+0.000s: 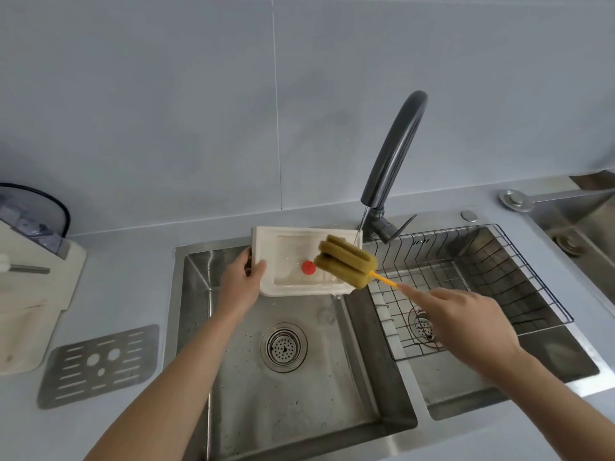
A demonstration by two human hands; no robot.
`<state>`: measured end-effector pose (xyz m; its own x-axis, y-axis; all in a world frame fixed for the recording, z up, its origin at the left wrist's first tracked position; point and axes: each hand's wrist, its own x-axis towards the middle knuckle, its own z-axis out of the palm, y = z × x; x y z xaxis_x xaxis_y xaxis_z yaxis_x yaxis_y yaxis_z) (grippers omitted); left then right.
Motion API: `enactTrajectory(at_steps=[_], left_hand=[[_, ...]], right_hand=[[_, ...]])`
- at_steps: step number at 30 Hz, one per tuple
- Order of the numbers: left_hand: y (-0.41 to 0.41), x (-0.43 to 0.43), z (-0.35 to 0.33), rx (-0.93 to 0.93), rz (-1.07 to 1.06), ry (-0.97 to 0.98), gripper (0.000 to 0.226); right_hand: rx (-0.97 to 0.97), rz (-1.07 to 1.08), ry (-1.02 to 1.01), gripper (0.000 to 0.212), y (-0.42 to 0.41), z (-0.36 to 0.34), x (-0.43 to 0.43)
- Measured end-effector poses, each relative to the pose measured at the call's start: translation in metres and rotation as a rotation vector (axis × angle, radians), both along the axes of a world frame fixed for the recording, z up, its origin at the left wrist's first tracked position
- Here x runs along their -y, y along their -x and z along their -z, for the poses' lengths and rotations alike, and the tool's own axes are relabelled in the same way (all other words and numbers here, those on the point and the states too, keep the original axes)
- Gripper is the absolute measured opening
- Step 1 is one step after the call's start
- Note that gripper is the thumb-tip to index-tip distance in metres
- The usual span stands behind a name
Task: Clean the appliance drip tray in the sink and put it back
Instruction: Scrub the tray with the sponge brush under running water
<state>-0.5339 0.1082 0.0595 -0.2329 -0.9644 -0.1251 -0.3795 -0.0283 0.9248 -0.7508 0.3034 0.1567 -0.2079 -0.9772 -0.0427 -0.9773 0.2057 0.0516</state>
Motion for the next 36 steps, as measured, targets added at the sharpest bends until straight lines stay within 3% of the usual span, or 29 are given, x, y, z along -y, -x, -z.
enactTrajectory(at_steps=[3,9,16,22,27,30,36], left_hand=[[-0.003,0.000,-0.001,0.009,-0.002,0.018,0.032],[-0.002,-0.001,-0.002,-0.036,0.003,0.040,0.032],[0.005,-0.007,-0.009,-0.031,-0.042,0.150,0.033],[0.008,-0.011,-0.009,0.067,-0.038,0.242,0.031],[0.003,-0.006,-0.007,-0.034,-0.009,0.145,0.034],[0.003,-0.002,-0.005,-0.094,-0.002,0.096,0.033],[0.017,-0.006,-0.003,-0.248,0.058,-0.088,0.025]], right_hand=[[0.032,0.082,0.012,0.073,-0.001,0.006,0.002],[-0.010,0.034,0.041,0.072,-0.016,0.014,0.008],[-0.057,0.081,-0.094,0.068,-0.027,0.016,0.005],[0.075,0.073,-0.067,0.064,-0.025,0.030,0.001],[0.030,0.193,0.008,0.069,-0.023,0.010,-0.005],[0.059,0.142,0.146,0.071,-0.029,0.006,-0.010],[-0.009,0.072,0.186,0.056,-0.044,-0.003,0.000]])
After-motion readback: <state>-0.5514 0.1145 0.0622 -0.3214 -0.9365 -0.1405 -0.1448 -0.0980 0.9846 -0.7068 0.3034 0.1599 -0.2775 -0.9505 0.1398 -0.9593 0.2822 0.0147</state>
